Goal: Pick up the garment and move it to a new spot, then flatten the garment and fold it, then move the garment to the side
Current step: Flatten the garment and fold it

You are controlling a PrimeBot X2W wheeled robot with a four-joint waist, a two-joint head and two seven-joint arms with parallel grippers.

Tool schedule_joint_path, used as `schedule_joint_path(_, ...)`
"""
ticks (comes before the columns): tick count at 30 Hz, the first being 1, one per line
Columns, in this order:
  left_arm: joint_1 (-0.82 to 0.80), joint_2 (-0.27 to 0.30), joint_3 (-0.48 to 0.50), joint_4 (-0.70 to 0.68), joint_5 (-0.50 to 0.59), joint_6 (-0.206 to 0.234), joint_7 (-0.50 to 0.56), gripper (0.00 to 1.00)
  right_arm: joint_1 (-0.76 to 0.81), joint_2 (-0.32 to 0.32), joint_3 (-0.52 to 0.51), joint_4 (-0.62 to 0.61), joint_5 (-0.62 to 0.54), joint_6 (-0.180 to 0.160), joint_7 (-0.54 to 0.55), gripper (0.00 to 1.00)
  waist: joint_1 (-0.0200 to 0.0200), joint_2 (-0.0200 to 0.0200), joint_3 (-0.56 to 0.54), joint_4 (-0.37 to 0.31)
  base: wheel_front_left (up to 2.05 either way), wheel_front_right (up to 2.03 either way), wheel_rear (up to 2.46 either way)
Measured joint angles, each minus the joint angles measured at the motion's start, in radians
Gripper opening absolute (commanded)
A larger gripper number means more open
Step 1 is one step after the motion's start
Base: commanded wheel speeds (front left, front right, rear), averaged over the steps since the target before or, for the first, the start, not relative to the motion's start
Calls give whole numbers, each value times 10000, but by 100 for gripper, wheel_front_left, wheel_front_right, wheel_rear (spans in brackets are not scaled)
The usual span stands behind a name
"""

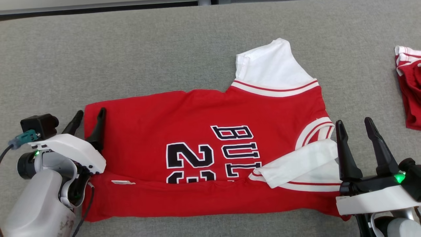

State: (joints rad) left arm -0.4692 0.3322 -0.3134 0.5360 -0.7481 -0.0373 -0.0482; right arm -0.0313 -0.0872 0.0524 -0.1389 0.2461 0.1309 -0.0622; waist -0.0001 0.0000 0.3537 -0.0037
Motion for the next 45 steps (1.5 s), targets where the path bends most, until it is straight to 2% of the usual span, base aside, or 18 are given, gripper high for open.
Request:
schedule_joint_path(4, -505, -13, -128, 1057, -230, -395, 443, 100, -142, 44, -8, 288, 31, 0, -136, 100, 0, 0, 141, -156, 0, 0, 0)
schedule_joint_path(5, -624, -15, -121, 1223, -339, -497, 550, 96, -153, 50, -13, 320, 33, 0, -186, 100, 1, 0, 168, -173, 0, 0, 0)
schedule_joint_path(6, -736, -8, -132, 1361, -447, -556, 633, 60, -190, 50, -29, 360, 33, 0, -203, 100, 1, 0, 187, -181, 0, 0, 0)
schedule_joint_path(7, -824, -8, -150, 1494, -449, -610, 658, 34, -229, 48, -42, 403, 46, 0, -219, 100, 1, 0, 200, -180, 0, 0, 0)
schedule_joint_path(8, -900, -25, -159, 1584, -552, -685, 675, 0, -287, 44, -56, 458, 77, 0, -232, 100, 0, 0, 210, -176, 0, 0, 0)
schedule_joint_path(15, -1211, 6, -376, 1965, -437, -817, 219, 0, -1097, -324, -454, 963, 414, -4, -259, 100, 0, 0, 349, -178, 0, 0, 0)
schedule_joint_path(19, -1546, -146, -462, 2088, -466, -848, 23, 0, -2001, -798, -706, 1733, 754, -2, -217, 100, 0, 0, 515, -34, 0, 0, 0)
schedule_joint_path(23, -1983, -353, -642, 2174, -445, -861, -155, 0, -3242, -1275, -529, 2652, 1103, -2, 2, 100, 1, 0, 810, 220, 0, 0, 0)
schedule_joint_path(34, -3215, -1283, -1429, 2508, -504, -924, -715, 0, -6963, -2725, 1333, 5359, 2008, -2, 1486, 100, 1, 0, 1622, 1435, 0, 0, 0)
schedule_joint_path(40, -3473, -1476, -1946, 2581, -775, -934, -995, 0, -7927, -3350, 2468, 6742, 2516, -2, 2426, 100, 1, 0, 1809, 1898, 0, 0, 0)
schedule_joint_path(44, -3563, -1463, -2174, 2669, -943, -934, -1097, 0, -8204, -3584, 3126, 7097, 2926, -2, 3001, 100, 0, 0, 1822, 1965, 0, 0, 0)
schedule_joint_path(45, -3576, -1452, -2240, 2679, -1011, -936, -1116, 0, -8292, -3674, 3292, 7156, 3057, -2, 3143, 48, 0, 0, 1826, 1971, 0, 0, 0)
